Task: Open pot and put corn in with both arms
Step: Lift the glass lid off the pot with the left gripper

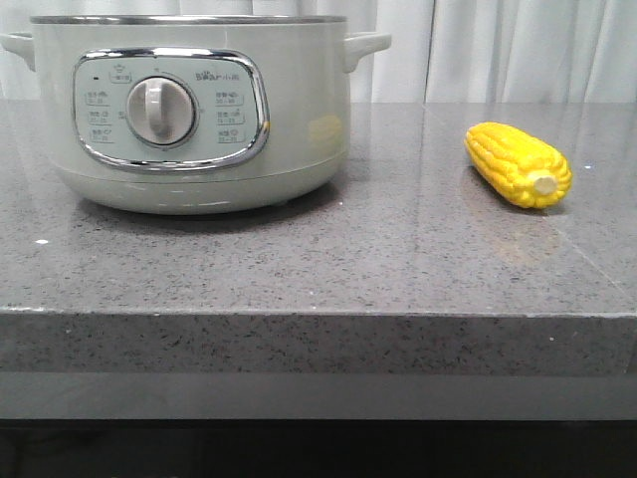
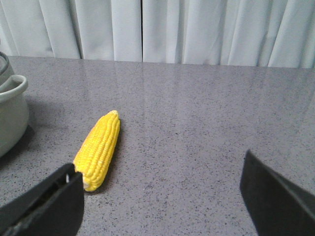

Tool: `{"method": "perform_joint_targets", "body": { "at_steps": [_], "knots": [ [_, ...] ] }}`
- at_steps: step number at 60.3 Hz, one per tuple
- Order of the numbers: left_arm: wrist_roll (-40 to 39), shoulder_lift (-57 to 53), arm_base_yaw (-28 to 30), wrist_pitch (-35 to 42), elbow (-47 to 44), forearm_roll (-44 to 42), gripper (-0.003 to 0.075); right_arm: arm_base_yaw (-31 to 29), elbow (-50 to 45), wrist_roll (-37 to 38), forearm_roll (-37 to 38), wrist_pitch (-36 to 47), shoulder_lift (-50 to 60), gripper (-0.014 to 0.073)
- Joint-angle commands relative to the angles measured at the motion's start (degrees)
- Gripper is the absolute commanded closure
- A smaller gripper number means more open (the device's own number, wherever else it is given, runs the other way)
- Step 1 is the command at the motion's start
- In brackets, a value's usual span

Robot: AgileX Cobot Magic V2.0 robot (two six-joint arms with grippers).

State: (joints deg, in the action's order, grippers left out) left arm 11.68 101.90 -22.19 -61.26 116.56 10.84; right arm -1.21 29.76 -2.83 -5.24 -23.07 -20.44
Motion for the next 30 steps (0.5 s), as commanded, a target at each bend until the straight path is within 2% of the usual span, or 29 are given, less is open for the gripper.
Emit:
{"method": "perform_joint_targets", "body": {
  "at_steps": [1,16,30],
  "knots": [
    [-0.25,-5.08,-0.14,5.57,3.56,1.41,0.0513,-0.24,2.15,-0.45,0.55,4.76,-1.01,-0.0059],
    [-0.25,-10.32,-0.14,4.81,1.63,1.41,0.0513,-0.24,2.15,-0.45,0.55,4.70,-1.01,-0.0059],
    [-0.25,-21.03,-0.14,9.13,-11.62,1.41,0.0513,-0.24,2.15,-0.45,0.55,4.70,-1.01,-0.0059]
  ]
}}
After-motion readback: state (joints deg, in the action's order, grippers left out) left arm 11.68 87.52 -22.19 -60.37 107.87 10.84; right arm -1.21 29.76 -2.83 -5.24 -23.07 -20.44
